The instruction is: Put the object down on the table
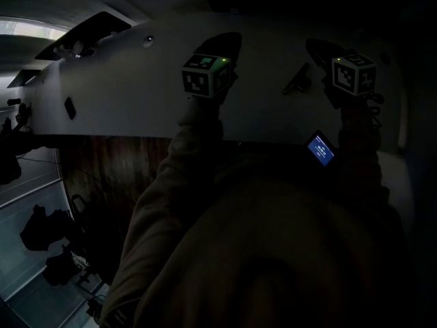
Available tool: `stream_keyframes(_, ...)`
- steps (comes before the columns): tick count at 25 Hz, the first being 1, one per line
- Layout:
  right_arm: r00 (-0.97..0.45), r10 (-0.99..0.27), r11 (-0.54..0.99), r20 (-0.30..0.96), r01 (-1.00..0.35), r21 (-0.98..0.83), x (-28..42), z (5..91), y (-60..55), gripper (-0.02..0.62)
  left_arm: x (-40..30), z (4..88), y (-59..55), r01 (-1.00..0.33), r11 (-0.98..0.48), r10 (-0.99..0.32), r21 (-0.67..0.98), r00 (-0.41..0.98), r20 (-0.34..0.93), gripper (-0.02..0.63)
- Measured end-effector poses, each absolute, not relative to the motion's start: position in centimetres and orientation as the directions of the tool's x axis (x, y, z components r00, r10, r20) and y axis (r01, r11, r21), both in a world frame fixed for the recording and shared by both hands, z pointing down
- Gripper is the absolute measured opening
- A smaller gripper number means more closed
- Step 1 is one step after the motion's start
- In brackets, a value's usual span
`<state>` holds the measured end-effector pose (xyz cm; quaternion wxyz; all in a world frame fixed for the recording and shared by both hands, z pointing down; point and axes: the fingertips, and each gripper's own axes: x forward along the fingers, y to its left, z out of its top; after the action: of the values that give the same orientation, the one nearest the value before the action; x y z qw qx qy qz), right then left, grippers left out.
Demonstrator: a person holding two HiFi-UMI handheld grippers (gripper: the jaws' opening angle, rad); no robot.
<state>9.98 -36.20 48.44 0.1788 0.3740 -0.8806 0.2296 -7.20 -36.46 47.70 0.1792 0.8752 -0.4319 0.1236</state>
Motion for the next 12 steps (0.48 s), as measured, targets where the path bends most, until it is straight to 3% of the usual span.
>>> stream_keyframes(12, -0.697, -0.636, 0.701, 0.333, -0.701, -0.129, 7.2, 35.8, -36.7, 0.018, -8.2, 37.2, -37.8, -0.773, -0.626, -0.743, 0.109, 0.633, 0.218, -0.006)
